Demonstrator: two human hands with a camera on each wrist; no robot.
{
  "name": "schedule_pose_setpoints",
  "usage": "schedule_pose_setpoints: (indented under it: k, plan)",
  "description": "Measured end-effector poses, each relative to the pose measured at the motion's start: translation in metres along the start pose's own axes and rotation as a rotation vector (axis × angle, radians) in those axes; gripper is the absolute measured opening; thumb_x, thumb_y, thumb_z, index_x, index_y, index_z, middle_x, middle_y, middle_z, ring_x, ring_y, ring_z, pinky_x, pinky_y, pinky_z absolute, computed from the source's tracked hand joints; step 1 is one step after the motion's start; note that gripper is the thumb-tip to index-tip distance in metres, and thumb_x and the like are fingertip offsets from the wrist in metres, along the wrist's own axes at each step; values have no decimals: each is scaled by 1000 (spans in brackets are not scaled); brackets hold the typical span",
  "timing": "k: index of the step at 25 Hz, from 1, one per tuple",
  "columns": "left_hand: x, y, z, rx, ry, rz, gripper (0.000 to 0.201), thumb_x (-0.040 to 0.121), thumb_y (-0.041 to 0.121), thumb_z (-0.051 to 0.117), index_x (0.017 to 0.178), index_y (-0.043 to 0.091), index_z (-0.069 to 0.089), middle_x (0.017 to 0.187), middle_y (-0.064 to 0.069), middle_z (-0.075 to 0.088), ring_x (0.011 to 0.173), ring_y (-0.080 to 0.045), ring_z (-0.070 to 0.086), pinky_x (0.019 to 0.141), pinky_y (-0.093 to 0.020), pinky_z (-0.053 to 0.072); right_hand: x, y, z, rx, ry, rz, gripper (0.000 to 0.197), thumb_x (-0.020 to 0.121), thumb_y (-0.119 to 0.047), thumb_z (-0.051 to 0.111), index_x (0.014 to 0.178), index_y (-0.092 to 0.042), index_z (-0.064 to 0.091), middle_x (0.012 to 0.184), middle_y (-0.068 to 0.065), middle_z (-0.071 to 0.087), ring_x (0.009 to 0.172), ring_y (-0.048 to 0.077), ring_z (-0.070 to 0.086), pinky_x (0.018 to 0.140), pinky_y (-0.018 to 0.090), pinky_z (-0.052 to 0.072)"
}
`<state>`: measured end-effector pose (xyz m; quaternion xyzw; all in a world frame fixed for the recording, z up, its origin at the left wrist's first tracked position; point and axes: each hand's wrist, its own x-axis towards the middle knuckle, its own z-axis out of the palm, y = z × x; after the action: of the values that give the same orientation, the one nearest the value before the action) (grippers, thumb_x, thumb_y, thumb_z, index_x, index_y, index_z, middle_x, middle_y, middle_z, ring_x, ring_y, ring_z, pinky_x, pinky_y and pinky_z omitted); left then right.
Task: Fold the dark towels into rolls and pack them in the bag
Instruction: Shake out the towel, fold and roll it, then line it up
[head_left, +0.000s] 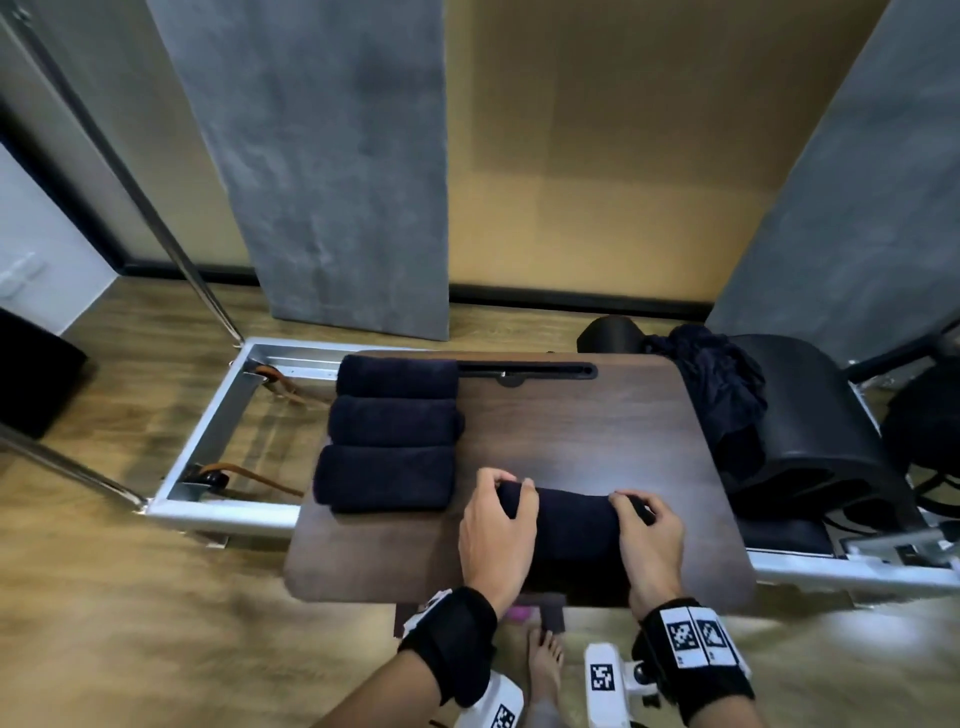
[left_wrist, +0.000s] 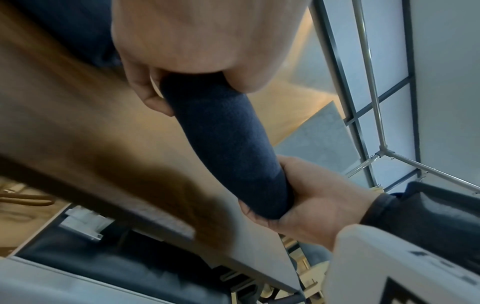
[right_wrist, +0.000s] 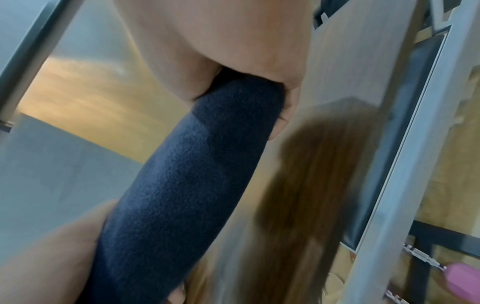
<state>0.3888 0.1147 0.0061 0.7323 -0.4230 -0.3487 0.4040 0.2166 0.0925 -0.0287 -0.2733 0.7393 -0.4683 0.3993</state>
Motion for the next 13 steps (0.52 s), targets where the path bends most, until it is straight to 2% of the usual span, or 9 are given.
schedule_pose_setpoints:
  k: [2,4,7,9,10,11,13]
  plan:
    - [-8,-22,-31,-30,41,-10,17,98,49,62,96,36,52,93,14,67,90,-12,62,79,-34,46,-33,5,17,-23,-35,8,3,90,-22,73,87,-22,76,92,-3,75,93,18,68,74,30,52]
    - [-9,-43,-60,-60,109,-28,17,98,48,63,98,35,53,94,12,67,92,-16,63,80,-32,42,-62,6,39,-17,-104,-1,4,90,-25,75,91,-22,76,94,-1,76,97,21,69,84,36,56]
    - [2,-73,-107,20,270,-115,19,97,53,62,100,35,55,106,5,65,105,-21,58,97,-36,32,-101,5,78,77,-256,45,19,91,-27,78,109,-23,74,111,2,75,109,21,69,99,40,56]
    - [15,-89,-133,0,348,-163,25,96,56,64,103,33,57,111,4,65,111,-21,58,109,-44,35,-122,3,101,161,-380,96,42,92,-18,76,131,-23,64,129,4,68,122,23,63,109,41,50]
    - [21,-94,-142,-70,359,-175,30,95,56,67,106,30,57,112,3,66,112,-22,60,109,-46,40,-129,3,110,188,-425,112,55,92,-14,76,143,-23,56,137,3,62,127,23,59,114,42,47]
    - [26,-98,-149,-155,362,-187,35,94,55,70,108,26,57,112,1,67,111,-24,62,105,-46,47,-135,3,117,197,-454,114,66,92,-12,75,151,-23,48,141,1,57,131,22,55,117,43,44]
    - [34,-102,-161,-283,367,-211,42,93,54,73,111,19,58,111,0,66,106,-23,64,92,-36,49,-144,7,129,136,-460,55,75,93,-15,77,157,-23,38,141,-3,52,133,18,51,118,40,42]
